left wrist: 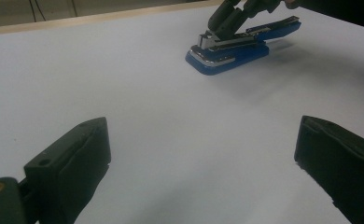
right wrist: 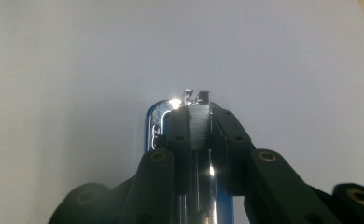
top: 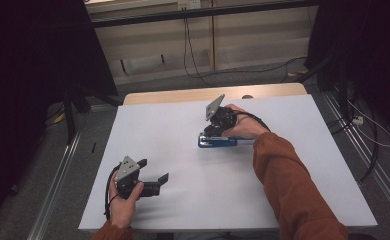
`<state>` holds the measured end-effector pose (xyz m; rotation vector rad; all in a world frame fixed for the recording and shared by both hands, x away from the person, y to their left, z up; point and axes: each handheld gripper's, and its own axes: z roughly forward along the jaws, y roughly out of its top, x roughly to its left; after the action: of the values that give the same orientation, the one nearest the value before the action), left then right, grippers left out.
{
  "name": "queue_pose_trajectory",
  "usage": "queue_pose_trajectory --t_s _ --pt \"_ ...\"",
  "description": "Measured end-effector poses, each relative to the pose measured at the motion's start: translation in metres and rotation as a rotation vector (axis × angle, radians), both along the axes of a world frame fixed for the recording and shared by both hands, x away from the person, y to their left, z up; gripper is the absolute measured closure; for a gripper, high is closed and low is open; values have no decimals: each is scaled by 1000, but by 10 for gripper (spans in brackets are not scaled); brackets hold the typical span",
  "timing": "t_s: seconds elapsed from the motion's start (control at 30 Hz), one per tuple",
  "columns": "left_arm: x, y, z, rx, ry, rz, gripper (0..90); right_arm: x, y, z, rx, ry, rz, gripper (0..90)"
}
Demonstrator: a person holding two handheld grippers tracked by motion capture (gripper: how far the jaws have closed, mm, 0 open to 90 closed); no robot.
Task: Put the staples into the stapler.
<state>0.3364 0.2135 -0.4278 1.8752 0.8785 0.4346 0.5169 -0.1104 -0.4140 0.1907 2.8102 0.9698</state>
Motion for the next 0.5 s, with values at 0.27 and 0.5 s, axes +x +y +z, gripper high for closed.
queue_pose_trajectory --t_s 0.27,0.5 --pt "0 0 0 0 0 1 37 0 1 0 6 1 2 797" --pt "0 0 -1 -8 2 0 37 1 -4 1 27 12 -56 750"
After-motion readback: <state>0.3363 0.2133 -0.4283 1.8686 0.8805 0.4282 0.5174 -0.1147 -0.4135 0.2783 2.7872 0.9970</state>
